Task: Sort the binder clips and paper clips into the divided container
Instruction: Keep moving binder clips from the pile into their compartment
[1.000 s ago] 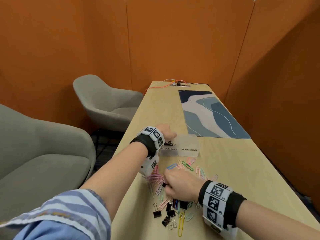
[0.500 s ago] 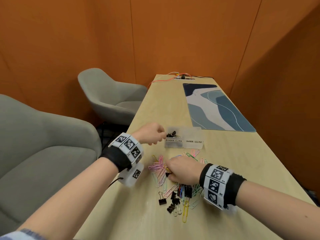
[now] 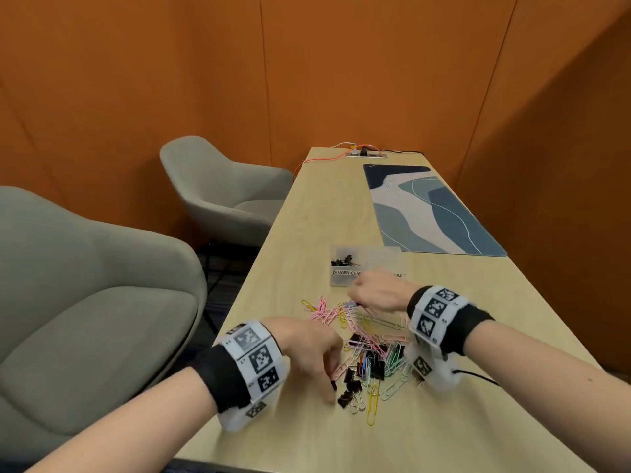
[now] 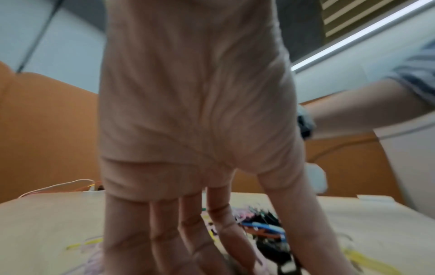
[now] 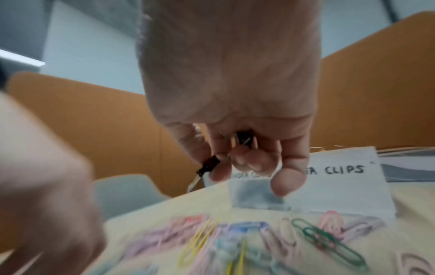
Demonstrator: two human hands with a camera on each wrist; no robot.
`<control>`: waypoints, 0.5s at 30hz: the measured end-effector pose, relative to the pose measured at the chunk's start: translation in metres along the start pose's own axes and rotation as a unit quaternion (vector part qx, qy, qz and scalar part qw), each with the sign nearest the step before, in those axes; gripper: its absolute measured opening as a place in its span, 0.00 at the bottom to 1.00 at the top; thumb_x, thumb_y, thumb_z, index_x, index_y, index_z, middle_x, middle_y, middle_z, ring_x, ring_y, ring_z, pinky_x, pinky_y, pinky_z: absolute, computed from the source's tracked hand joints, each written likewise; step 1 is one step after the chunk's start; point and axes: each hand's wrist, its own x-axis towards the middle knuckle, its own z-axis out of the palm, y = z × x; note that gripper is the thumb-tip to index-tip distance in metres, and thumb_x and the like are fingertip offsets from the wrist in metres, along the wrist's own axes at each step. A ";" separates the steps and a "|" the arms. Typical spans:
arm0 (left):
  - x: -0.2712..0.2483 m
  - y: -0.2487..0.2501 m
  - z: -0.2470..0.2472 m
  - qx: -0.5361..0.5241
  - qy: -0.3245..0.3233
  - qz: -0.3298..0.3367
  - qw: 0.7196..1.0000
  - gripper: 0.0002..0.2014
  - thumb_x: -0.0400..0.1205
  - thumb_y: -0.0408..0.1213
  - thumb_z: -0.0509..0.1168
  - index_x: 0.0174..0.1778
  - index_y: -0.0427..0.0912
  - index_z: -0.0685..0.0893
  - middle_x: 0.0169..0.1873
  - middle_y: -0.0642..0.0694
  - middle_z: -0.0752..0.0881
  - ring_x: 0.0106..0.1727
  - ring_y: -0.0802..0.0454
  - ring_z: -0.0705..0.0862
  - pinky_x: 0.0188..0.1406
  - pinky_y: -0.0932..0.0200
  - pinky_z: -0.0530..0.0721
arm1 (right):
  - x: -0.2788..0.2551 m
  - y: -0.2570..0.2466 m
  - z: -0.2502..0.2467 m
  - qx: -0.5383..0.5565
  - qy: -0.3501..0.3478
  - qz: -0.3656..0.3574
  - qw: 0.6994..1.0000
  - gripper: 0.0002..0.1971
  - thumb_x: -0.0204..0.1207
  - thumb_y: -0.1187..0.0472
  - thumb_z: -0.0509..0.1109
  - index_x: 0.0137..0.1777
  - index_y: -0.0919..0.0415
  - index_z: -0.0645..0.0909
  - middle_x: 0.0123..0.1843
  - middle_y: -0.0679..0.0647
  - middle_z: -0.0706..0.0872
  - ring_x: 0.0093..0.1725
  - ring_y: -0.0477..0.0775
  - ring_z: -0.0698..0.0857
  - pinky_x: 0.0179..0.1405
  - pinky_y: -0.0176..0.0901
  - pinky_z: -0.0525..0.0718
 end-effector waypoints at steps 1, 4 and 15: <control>0.002 0.002 0.003 0.014 0.002 -0.001 1.000 0.18 0.67 0.49 0.79 0.43 0.48 0.79 0.38 0.51 0.81 0.41 0.49 0.80 0.38 0.56 0.77 | 0.005 0.004 -0.007 0.023 -0.012 0.021 0.999 0.12 0.79 0.61 0.54 0.34 0.61 0.70 0.32 0.57 0.72 0.27 0.51 0.69 0.24 0.40 0.65; 0.005 0.003 0.003 0.026 0.015 0.001 1.000 0.17 0.68 0.44 0.79 0.45 0.47 0.79 0.40 0.50 0.81 0.42 0.49 0.78 0.35 0.57 0.74 | 0.024 0.017 -0.022 0.170 0.015 0.097 0.981 0.15 0.79 0.58 0.53 0.32 0.60 0.71 0.31 0.56 0.72 0.25 0.52 0.71 0.25 0.39 0.71; 0.008 -0.012 -0.014 -0.092 0.021 0.024 0.995 0.06 0.76 0.36 0.71 0.46 0.46 0.82 0.42 0.44 0.86 0.35 0.53 0.83 0.39 0.58 0.84 | 0.084 0.014 -0.052 0.221 0.053 0.171 0.959 0.15 0.77 0.68 0.56 0.30 0.65 0.75 0.29 0.57 0.79 0.28 0.55 0.75 0.34 0.45 0.78</control>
